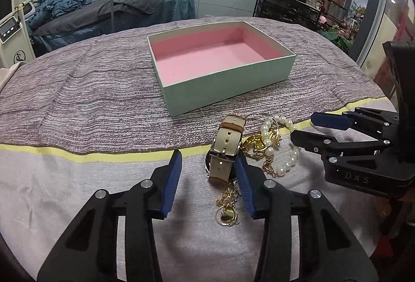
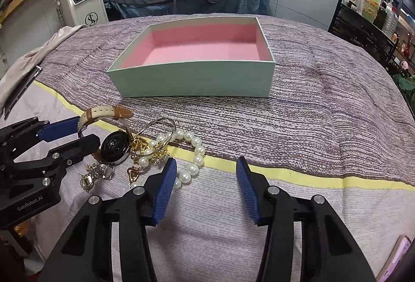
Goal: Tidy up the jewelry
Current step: 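Grasp the beige-strap watch with the left tool while the right tool grasps the pearl bracelet, then carry the watch with the left tool while the right tool carries the bracelet into the pink box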
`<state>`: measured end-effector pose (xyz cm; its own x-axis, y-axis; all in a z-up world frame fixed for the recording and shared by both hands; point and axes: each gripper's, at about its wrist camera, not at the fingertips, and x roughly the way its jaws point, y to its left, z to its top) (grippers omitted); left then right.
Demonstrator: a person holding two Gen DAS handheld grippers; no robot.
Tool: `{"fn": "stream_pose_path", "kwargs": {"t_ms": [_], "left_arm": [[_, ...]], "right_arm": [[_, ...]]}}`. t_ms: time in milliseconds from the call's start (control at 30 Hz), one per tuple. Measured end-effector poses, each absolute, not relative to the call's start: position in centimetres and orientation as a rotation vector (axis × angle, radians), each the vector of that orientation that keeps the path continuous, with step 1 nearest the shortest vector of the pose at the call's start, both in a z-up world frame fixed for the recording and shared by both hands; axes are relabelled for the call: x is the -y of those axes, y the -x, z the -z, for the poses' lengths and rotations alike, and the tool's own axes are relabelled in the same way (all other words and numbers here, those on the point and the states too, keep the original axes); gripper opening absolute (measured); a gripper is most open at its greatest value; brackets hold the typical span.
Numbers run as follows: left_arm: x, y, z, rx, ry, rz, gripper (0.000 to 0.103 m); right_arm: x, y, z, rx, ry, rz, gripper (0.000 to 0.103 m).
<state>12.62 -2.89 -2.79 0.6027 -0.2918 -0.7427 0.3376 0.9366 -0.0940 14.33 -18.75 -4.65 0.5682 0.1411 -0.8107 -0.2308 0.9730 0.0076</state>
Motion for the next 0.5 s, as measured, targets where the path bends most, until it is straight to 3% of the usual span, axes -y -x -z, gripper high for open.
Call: {"fn": "stream_pose_path", "kwargs": {"t_ms": [67, 100, 167, 200, 233, 500], "left_arm": [[3.2, -13.5, 3.2, -0.867, -0.068, 0.371, 0.034], [3.2, -13.8, 3.4, -0.874, -0.063, 0.373, 0.022], [3.1, -14.4, 3.7, -0.885, -0.027, 0.38, 0.015], [3.0, -14.6, 3.7, -0.885, -0.017, 0.377, 0.014], [2.9, -14.6, 3.6, -0.881, -0.012, 0.379, 0.014], [1.9, -14.0, 2.5, -0.852, -0.02, 0.388, 0.012]], "right_arm": [[18.3, -14.8, 5.0, -0.956, 0.12, -0.22, 0.043], [18.1, -15.1, 5.2, -0.96, 0.131, -0.217, 0.038], [17.8, -15.2, 5.4, -0.952, 0.158, -0.216, 0.027], [17.7, -15.2, 5.4, -0.952, 0.158, -0.232, 0.016], [17.7, -15.2, 5.4, -0.953, 0.154, -0.243, 0.013], [18.6, -14.0, 4.0, -0.902, 0.142, -0.28, 0.009]]}}
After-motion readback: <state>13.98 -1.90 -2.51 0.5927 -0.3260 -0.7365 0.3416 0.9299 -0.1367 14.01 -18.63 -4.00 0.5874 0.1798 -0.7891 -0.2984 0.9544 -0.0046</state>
